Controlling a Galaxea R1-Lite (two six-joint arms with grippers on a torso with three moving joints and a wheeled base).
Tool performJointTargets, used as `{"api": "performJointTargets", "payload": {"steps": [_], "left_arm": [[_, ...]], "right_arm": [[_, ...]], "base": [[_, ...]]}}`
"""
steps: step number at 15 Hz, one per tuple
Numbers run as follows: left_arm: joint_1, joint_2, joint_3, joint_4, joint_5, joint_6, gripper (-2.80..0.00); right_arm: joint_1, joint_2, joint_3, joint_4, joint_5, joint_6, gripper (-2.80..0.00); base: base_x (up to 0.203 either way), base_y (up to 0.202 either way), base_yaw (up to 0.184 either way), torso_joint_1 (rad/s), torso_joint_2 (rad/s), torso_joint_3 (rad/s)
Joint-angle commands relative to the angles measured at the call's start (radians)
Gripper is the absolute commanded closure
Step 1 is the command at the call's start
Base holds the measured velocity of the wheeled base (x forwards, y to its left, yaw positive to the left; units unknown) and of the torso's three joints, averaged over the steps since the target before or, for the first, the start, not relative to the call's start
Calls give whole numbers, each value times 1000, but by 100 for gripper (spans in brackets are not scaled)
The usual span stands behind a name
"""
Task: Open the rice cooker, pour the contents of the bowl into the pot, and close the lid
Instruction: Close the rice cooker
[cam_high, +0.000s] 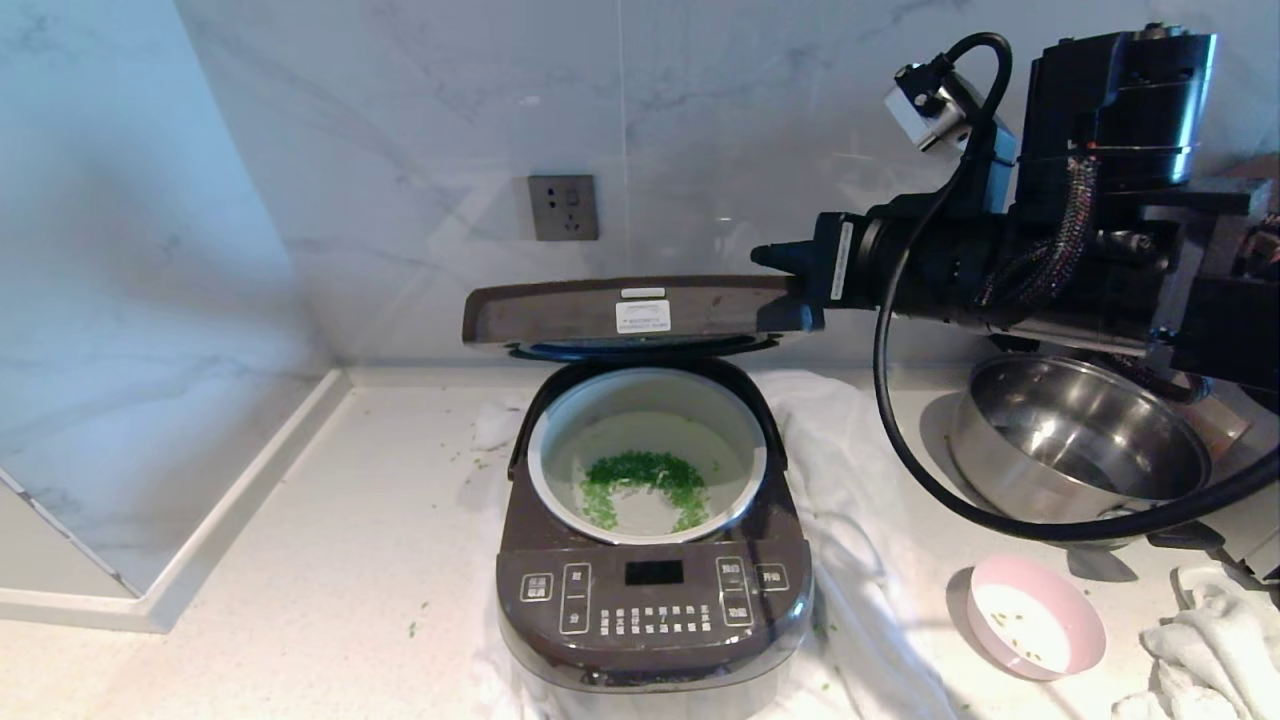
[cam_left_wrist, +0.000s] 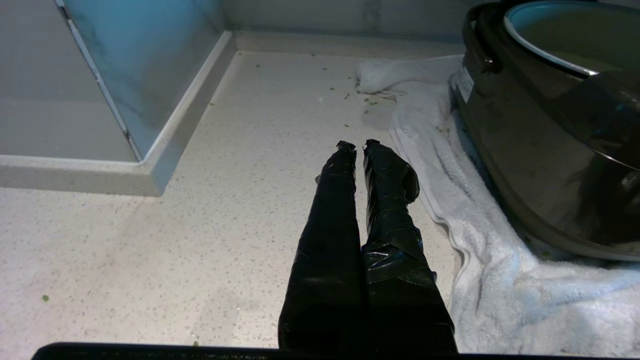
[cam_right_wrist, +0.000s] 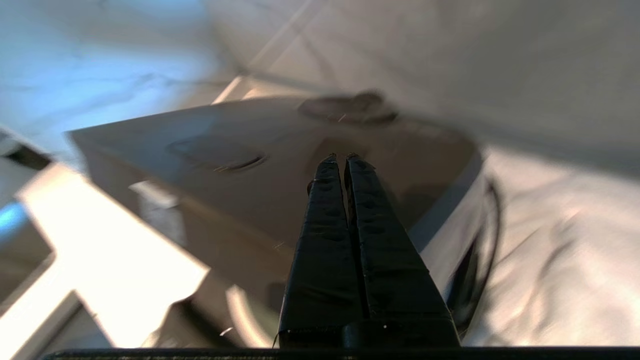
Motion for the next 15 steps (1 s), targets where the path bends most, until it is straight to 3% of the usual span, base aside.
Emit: {"api": "performJointTargets", "payload": {"steps": [1,9,15], "left_arm": [[0,0,8,0,0,0,0],[0,0,8,-1,0,0,0],[0,0,8,0,0,0,0]], "right_arm": [[5,-27,26,-8,2,39,0],[71,-95,205,-6,1,147,0],[75,-111,294,-6,0,226,0]], "base": [[0,0,0,0,0,0],[0,0,0,0,0,0],[0,0,0,0,0,0]]}}
